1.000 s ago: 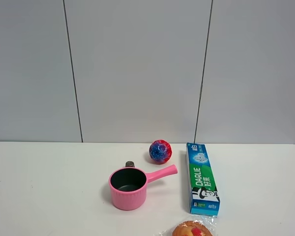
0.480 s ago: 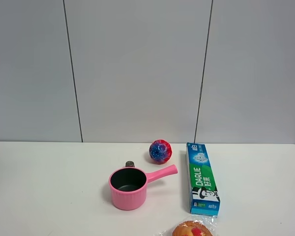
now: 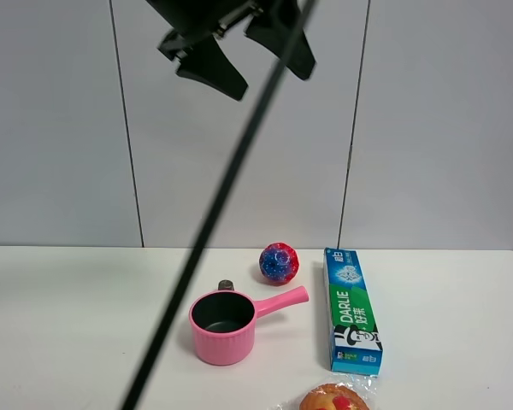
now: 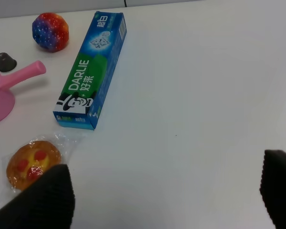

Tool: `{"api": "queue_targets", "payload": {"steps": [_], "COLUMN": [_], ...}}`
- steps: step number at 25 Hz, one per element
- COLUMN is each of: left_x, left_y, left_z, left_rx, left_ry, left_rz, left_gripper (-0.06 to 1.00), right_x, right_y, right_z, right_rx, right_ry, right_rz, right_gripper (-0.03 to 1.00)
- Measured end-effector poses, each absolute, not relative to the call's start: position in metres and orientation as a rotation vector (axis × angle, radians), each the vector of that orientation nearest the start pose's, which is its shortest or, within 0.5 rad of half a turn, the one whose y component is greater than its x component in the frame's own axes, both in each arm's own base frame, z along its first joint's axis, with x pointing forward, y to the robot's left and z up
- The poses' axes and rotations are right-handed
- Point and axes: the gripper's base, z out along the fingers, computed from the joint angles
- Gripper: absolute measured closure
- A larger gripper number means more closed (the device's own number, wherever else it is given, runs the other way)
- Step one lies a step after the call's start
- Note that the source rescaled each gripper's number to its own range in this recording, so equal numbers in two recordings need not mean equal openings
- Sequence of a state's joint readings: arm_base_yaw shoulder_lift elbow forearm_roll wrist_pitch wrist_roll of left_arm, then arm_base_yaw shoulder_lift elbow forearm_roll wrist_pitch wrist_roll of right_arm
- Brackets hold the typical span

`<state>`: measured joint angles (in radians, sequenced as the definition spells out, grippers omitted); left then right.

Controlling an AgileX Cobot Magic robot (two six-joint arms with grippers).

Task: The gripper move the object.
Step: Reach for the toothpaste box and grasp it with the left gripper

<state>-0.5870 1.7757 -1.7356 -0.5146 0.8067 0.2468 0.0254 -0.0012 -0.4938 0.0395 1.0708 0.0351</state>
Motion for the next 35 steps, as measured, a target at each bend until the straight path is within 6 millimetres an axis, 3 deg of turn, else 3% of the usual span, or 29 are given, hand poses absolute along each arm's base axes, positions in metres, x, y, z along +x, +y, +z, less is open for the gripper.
{"api": "queue_targets", "payload": {"steps": [4, 9, 17, 27, 35], "left_x": [0.333, 0.345, 0.354, 0.370, 0.365], "left_y": [-0.293, -0.320, -0.364, -0.381, -0.398], "left_z": [0.339, 0.304, 0.273, 0.237, 0.224], "left_rx": [0.635, 0.498, 0.474, 0.377, 0.361], "left_ry": [2.365, 2.483, 2.563, 2.759, 2.744], "left_rz": [-0.794, -0.688, -0.619, -0.485, -0.498], "left_gripper": [-0.06, -0.06, -0.06, -0.06, -0.06], "right_x": [-0.005, -0.005, -0.005, -0.005, -0.005], "right_y": [0.003, 0.003, 0.003, 0.003, 0.003], "right_z": [0.275, 0.275, 0.275, 0.275, 0.275], "right_rx": [0.008, 0.008, 0.008, 0.008, 0.008], "right_ry": [2.060, 2.060, 2.060, 2.060, 2.060], "right_rz": [0.085, 0.085, 0.085, 0.085, 0.085], "right_gripper": [-0.03, -0.03, -0.03, -0.03, -0.03]}}
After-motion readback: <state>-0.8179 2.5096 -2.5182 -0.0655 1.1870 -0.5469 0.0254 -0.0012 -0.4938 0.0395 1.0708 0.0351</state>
